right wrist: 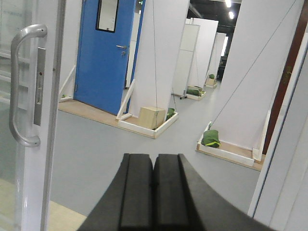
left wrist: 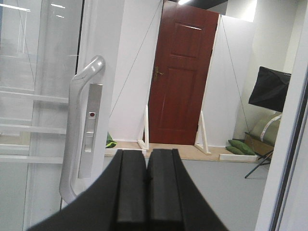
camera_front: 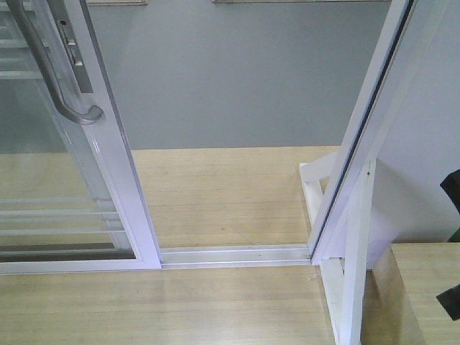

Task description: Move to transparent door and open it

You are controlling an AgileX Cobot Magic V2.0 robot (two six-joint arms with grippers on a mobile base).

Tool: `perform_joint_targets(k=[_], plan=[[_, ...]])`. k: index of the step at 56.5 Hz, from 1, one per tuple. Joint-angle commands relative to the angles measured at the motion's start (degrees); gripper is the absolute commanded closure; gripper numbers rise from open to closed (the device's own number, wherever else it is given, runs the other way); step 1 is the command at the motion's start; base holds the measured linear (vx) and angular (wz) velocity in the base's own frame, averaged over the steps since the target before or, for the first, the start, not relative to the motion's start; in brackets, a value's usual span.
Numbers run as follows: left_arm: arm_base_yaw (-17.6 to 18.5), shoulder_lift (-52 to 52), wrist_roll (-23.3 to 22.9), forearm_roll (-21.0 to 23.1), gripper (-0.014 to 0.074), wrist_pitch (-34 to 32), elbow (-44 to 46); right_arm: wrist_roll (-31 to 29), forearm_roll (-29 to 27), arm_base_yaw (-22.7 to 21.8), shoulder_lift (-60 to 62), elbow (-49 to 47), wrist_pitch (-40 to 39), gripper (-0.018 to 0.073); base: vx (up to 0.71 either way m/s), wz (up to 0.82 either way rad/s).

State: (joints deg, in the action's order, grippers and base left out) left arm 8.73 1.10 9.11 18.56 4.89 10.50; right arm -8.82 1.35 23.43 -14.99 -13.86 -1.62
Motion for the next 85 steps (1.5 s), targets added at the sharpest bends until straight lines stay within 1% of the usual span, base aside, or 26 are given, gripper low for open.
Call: perform_joint_targets(k=[1, 10, 12, 14, 17, 19, 21, 34, 39, 44, 50, 53, 57, 60, 69, 85], plan=[[0.36, -1.17, -0.56, 0.70, 0.0594, -4.89, 1.51, -0.47, 0.11, -0.22, -0.48, -1.63, -5.12, 0.0564, 0.00, 0.00], [0.36, -1.17, -0.56, 0.17, 0.0594, -4.89, 1.51, -0.47, 0.11, -0.22, -0.48, -1.63, -5.12, 0.0564, 0.00, 0.00], [0.36, -1.17, -0.56, -1.00, 0.0594, -4.89, 1.51, -0.47, 0.11, -0.22, -0.48, -1.63, -5.12, 0.0564, 0.00, 0.00], [0.36, -1.17, -0.56, -3.05, 0.0594, -4.89, 1.51, -0.47, 0.11, -0.22, -0.48, -1.63, -5.12, 0.0564, 0.00, 0.00], [0.36, -1.17, -0.56, -7.43, 0.0594, -4.59, 1.51, -0.47, 0.11, -0.22, -0.48, -1.63, -5.12, 0.0564, 0.00, 0.00], [0.36, -1.17, -0.50, -9.28, 0.0594, -4.59, 1.51, -0.47, 0.11, -0.22, -0.48, -1.63, -5.12, 0.0564, 0.00, 0.00], [0.36, -1.17, -0.50, -10.11, 0.0594, -4.59, 1.51, -0.47, 0.11, -0.22, -0.48, -1.63, -5.12, 0.0564, 0.00, 0.00], [0.36, -1.17, -0.39, -10.37, 0.0594, -4.48, 1.51, -0.47, 0.11, -0.22, -0.48, -1.63, -5.12, 0.0564, 0.00, 0.00], [0.36, -1.12, 0.09, -11.13, 0.0594, -3.09, 1.51, -0.47, 0.11, -0.22, -0.48, -1.63, -5.12, 0.0564, 0.00, 0.00], [0.36, 0.50, 0.23, -13.91, 0.0594, -0.16, -0.04, -0.47, 0.11, -0.22, -0.48, -1.63, -5.12, 0.0564, 0.00, 0.00], [0.36, 0.41, 0.02, -16.74, 0.0594, -0.38, -5.27, -0.47, 0.11, -0.22, -0.48, -1.63, -5.12, 0.0564, 0.00, 0.00], [0.36, 0.41, 0.00, -16.69, 0.0594, -1.08, -7.79, -0.47, 0.11, -0.22, -0.48, -1.63, -5.12, 0.0564, 0.00, 0.00], [0.36, 0.41, -1.00, -15.93, 0.0594, -3.97, -11.16, -0.47, 0.11, -0.22, -0.48, -1.63, -5.12, 0.0564, 0.00, 0.00], [0.36, 0.41, -1.32, -16.23, 0.0594, -1.90, -10.87, -0.47, 0.11, -0.22, -0.48, -1.63, -5.12, 0.0564, 0.00, 0.00], [0.36, 0.41, -1.29, -16.46, 0.0594, -3.82, -10.95, -0.47, 0.11, -0.22, -0.48, -1.63, -5.12, 0.0564, 0.00, 0.00], [0.36, 0.35, -1.67, -16.31, 0.0594, -3.77, -10.95, -0.47, 0.11, -0.22, -0.48, -1.63, -5.12, 0.0564, 0.00, 0.00]])
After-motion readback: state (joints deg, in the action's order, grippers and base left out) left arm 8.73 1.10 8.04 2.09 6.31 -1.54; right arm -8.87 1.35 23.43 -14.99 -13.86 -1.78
